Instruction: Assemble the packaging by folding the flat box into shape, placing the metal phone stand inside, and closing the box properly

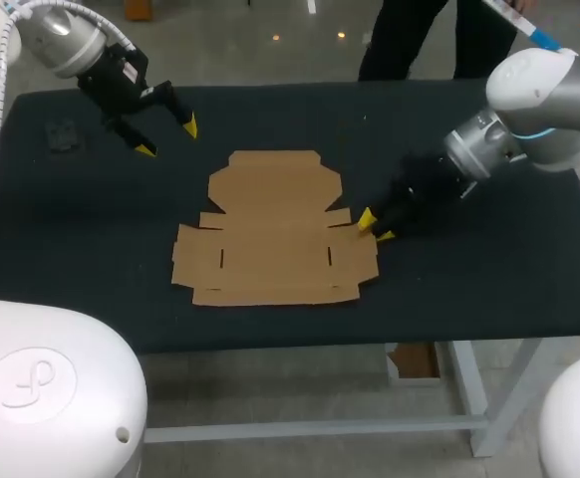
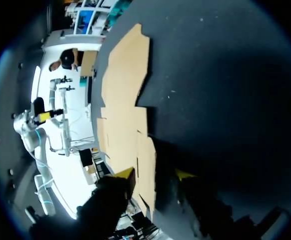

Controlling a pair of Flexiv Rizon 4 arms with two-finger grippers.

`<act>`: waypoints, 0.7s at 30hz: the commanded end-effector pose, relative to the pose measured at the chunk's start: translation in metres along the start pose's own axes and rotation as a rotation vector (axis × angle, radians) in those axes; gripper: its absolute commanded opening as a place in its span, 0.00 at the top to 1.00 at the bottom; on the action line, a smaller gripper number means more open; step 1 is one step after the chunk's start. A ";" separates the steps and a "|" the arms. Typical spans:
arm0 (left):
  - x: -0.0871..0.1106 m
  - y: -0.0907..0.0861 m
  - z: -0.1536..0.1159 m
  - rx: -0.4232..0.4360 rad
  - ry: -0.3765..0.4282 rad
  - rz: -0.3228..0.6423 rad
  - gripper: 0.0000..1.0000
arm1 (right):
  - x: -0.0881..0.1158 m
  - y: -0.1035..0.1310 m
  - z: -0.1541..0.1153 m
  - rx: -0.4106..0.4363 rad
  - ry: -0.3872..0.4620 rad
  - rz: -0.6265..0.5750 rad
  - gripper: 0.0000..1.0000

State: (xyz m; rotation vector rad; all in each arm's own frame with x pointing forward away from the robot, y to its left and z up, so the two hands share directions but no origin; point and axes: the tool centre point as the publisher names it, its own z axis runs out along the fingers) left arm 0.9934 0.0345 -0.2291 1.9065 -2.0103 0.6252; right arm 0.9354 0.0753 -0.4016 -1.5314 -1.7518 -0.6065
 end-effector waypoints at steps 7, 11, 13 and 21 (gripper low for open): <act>0.001 0.000 -0.001 -0.003 -0.006 -0.002 0.00 | 0.021 -0.012 -0.061 -0.059 -0.087 -0.022 0.00; 0.001 0.000 -0.001 -0.003 -0.006 -0.002 0.00 | 0.021 -0.012 -0.083 -0.088 -0.113 -0.036 0.00; 0.001 0.000 -0.001 -0.003 -0.006 -0.002 0.00 | 0.020 -0.011 -0.096 -0.101 -0.125 -0.044 0.00; -0.004 0.000 -0.012 0.036 0.006 -0.023 0.00 | 0.020 -0.010 -0.128 -0.153 -0.155 -0.049 1.00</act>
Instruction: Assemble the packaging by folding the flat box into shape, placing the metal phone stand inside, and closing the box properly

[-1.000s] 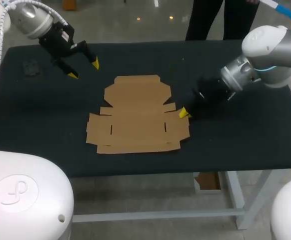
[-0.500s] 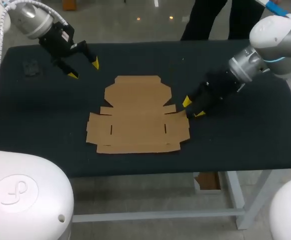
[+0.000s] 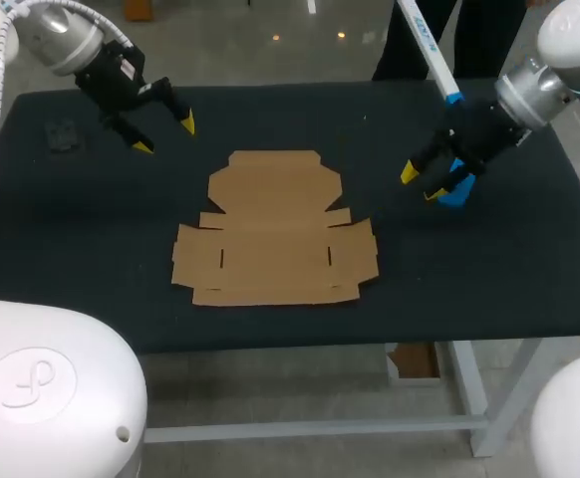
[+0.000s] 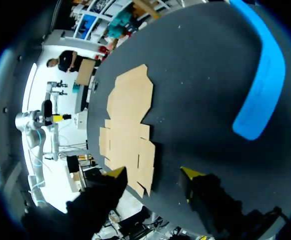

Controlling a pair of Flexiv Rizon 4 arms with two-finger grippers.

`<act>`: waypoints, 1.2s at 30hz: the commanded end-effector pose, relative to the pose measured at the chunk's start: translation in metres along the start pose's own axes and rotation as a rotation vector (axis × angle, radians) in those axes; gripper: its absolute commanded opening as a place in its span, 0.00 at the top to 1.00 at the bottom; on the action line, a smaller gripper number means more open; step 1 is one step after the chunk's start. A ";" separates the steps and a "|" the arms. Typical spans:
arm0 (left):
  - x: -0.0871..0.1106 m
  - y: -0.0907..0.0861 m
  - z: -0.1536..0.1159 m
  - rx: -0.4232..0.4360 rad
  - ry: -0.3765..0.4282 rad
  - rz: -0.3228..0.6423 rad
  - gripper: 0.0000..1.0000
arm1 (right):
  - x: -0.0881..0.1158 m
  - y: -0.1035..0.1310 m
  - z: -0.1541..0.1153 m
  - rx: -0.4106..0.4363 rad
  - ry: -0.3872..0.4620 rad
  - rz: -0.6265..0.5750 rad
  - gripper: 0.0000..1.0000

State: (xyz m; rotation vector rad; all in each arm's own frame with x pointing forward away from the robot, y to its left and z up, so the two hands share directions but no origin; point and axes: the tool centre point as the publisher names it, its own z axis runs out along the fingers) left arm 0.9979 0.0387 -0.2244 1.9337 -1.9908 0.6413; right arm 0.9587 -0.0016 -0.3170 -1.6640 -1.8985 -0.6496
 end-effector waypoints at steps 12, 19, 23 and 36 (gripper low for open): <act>-0.006 0.023 -0.011 0.072 -0.004 0.008 1.00 | -0.001 -0.004 -0.019 -0.030 -0.030 -0.065 1.00; -0.014 0.036 -0.006 0.109 -0.003 -0.013 1.00 | -0.001 -0.001 -0.005 -0.005 -0.024 -0.077 1.00; -0.018 0.040 -0.007 0.111 -0.004 -0.034 1.00 | 0.000 0.001 0.001 0.010 -0.033 -0.079 1.00; -0.018 0.054 -0.019 0.157 -0.002 -0.080 0.00 | 0.003 0.006 0.004 0.045 -0.043 -0.117 0.05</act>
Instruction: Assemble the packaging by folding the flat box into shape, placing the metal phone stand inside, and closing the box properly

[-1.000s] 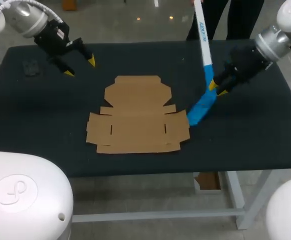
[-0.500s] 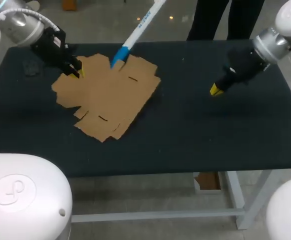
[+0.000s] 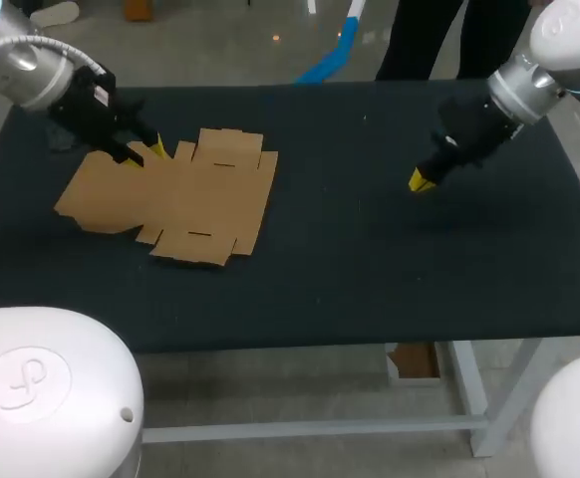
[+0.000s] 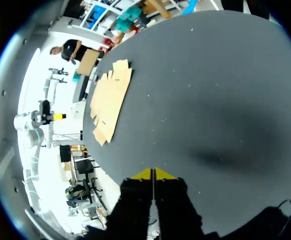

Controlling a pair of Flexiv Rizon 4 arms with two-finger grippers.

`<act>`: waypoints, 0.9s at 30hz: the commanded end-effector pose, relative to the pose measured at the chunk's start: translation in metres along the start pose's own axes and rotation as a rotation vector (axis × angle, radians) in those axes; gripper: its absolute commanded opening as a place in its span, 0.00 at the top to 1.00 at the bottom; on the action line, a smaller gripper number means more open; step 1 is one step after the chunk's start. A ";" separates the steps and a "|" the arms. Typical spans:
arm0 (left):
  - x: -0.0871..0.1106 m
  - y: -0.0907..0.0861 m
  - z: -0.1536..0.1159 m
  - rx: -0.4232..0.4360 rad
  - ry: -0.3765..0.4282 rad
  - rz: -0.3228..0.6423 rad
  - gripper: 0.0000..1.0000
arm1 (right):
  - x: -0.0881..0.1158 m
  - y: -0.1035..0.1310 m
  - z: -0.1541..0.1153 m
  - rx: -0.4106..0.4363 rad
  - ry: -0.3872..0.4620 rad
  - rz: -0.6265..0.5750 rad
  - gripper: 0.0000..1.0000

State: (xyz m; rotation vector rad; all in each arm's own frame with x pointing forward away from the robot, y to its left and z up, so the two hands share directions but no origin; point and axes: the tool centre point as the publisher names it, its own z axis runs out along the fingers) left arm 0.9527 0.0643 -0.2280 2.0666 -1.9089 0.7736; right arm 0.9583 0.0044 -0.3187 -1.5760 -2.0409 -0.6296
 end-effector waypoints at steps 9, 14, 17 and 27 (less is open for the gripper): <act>0.009 0.014 -0.010 0.040 -0.020 -0.085 0.00 | -0.001 0.009 -0.004 0.041 0.010 -0.036 0.00; 0.011 0.017 -0.015 0.063 -0.027 -0.143 0.00 | 0.000 0.011 -0.005 0.066 0.020 -0.059 0.00; 0.011 0.019 -0.016 0.064 -0.043 -0.193 0.00 | 0.000 0.011 -0.005 0.066 0.020 -0.059 0.00; 0.024 0.029 -0.015 0.128 -0.169 -0.356 0.00 | 0.000 0.011 -0.005 0.066 0.020 -0.059 0.00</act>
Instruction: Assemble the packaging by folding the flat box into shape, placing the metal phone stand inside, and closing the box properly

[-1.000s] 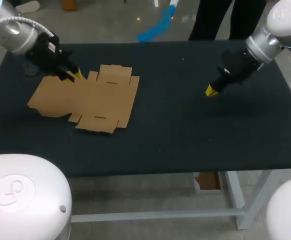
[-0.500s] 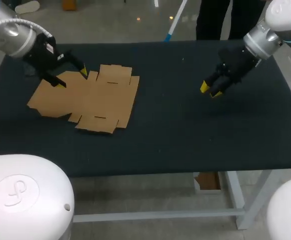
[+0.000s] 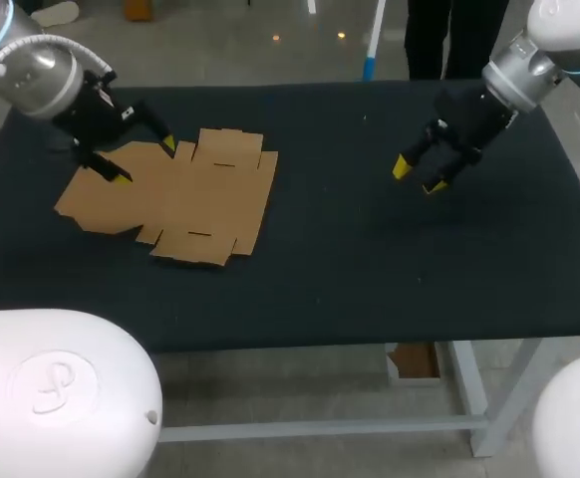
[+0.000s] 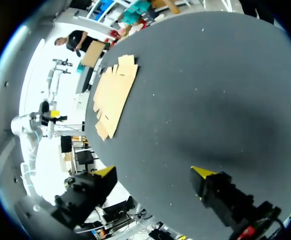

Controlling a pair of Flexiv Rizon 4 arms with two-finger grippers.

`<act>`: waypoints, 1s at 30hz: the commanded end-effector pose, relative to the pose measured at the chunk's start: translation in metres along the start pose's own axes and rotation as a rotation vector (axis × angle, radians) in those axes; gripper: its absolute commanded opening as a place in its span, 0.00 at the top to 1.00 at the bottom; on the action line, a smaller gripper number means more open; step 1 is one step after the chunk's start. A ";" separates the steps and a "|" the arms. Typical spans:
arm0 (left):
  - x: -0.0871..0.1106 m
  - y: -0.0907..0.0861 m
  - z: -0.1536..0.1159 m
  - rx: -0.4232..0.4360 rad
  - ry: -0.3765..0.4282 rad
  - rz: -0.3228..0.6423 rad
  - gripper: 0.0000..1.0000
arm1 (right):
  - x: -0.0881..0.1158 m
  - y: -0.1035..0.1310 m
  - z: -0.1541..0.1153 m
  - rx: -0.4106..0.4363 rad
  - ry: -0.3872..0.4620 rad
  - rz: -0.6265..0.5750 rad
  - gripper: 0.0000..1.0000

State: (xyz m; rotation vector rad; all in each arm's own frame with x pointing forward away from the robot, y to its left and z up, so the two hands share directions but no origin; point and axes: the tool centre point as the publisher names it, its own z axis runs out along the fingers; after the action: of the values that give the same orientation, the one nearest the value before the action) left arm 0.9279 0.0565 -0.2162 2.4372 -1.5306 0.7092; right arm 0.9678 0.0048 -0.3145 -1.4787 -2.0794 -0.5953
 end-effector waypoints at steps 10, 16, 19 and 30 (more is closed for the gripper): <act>0.009 0.009 -0.005 0.041 -0.067 -0.019 0.00 | -0.001 0.001 -0.001 0.006 0.004 -0.002 0.00; 0.008 0.007 -0.001 0.028 -0.053 -0.055 0.00 | 0.006 0.005 0.008 -0.017 -0.026 0.009 0.00; 0.004 0.007 -0.002 0.009 -0.031 -0.048 0.00 | 0.011 0.006 0.013 -0.006 -0.040 -0.015 0.00; -0.011 0.036 -0.002 0.017 -0.021 -0.213 0.00 | 0.013 0.025 0.017 -0.001 -0.017 -0.038 0.00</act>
State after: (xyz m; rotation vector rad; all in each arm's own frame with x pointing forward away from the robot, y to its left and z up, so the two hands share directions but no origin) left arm 0.9064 0.0455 -0.2207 2.5612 -1.2823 0.6200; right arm 0.9784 0.0335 -0.3161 -1.4681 -2.1304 -0.6097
